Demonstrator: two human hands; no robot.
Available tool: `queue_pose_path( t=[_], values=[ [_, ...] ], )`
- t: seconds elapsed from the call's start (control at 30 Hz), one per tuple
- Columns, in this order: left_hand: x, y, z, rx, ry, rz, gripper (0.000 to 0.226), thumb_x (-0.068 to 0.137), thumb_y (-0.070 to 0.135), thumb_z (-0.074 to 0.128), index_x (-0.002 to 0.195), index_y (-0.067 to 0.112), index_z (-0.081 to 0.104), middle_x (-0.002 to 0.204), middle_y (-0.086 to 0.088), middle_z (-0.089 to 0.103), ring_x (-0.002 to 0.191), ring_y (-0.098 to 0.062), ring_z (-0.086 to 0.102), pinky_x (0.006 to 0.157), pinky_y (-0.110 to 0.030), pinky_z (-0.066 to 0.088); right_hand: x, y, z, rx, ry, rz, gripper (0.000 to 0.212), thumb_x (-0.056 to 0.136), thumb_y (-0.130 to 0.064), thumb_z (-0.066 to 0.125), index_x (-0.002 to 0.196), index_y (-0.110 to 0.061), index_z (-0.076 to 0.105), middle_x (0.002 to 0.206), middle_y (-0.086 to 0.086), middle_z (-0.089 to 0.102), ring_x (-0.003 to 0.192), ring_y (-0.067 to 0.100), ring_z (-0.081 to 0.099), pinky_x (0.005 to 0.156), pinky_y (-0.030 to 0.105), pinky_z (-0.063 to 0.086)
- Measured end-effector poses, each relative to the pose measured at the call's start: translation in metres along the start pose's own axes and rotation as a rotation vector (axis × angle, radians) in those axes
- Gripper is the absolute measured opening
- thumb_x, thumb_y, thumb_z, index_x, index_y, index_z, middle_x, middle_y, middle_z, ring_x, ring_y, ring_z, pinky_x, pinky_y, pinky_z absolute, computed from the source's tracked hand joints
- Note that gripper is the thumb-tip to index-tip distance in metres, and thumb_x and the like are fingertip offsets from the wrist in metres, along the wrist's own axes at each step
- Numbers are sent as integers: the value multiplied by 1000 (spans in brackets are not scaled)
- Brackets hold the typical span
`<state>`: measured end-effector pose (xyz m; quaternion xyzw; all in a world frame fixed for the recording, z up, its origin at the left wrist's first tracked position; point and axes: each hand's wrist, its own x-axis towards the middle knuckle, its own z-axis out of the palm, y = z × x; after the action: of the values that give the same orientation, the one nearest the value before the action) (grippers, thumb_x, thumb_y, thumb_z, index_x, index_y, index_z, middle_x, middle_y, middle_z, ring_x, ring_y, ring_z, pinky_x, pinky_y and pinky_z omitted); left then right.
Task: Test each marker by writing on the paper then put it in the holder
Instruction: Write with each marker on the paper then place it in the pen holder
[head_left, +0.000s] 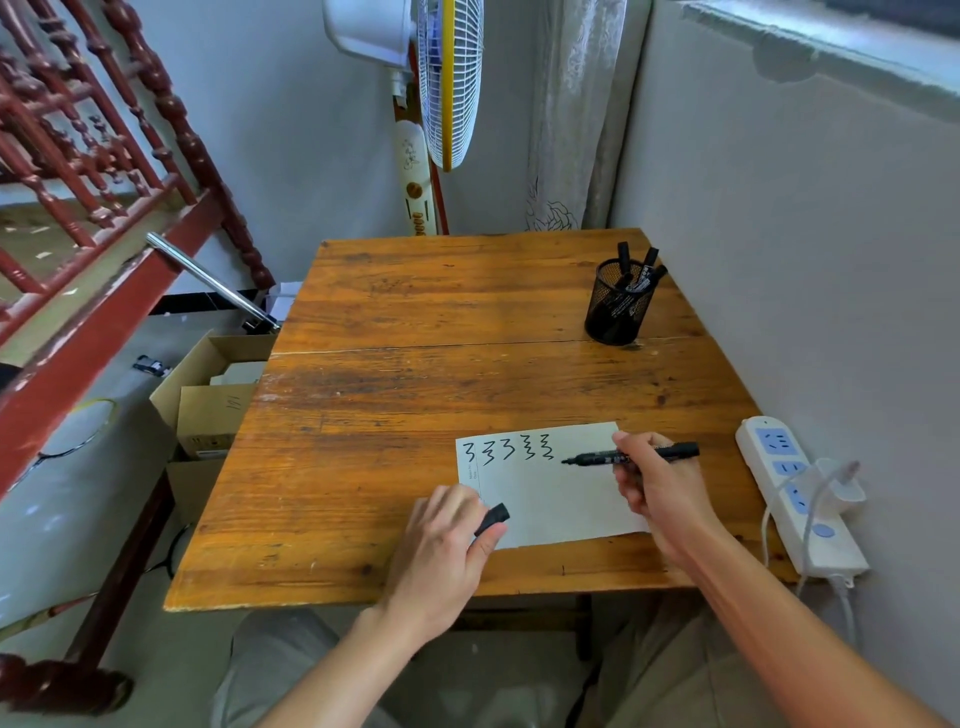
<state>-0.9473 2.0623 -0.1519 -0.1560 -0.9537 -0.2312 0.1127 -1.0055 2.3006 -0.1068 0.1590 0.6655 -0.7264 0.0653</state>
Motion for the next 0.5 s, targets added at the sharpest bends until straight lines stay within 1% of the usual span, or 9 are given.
queue_pose_path(
  t=[0.1, 0.17, 0.23, 0.33, 0.5],
  values=[
    [-4, -1, 13, 102, 53, -55, 41, 95, 48, 33, 98, 18, 62, 110, -1, 59, 102, -18, 50, 81, -31, 44, 12, 0, 8, -35, 75, -105, 18, 91, -27, 64, 92, -9, 66, 72, 7, 67, 58, 14, 57, 49, 22, 40],
    [-6, -1, 17, 153, 61, -66, 36, 95, 45, 38, 99, 19, 62, 113, -4, 59, 104, -23, 51, 81, -35, 47, 21, 2, 11, -106, 105, -202, 18, 90, -25, 66, 91, -7, 66, 74, 9, 68, 61, 15, 61, 50, 20, 43],
    [-6, 0, 17, 178, 54, -55, 30, 92, 41, 45, 99, 18, 62, 113, -6, 59, 106, -24, 52, 83, -38, 48, 29, 6, 13, -162, 124, -269, 19, 89, -21, 68, 88, -2, 64, 73, 12, 68, 59, 17, 62, 53, 23, 47],
    [-6, -1, 17, 195, 46, -43, 27, 90, 38, 47, 99, 18, 63, 114, -6, 59, 109, -23, 50, 86, -40, 48, 38, 13, 16, -198, 158, -298, 23, 88, -20, 68, 82, 0, 60, 69, 13, 68, 53, 19, 62, 54, 28, 51],
    [-7, -3, 20, 206, 49, -53, 30, 89, 39, 47, 99, 18, 65, 113, -5, 60, 109, -22, 51, 86, -39, 47, 46, 24, 19, -184, 204, -331, 26, 89, -18, 68, 71, -5, 55, 61, 13, 65, 46, 21, 59, 47, 31, 48]
  ],
)
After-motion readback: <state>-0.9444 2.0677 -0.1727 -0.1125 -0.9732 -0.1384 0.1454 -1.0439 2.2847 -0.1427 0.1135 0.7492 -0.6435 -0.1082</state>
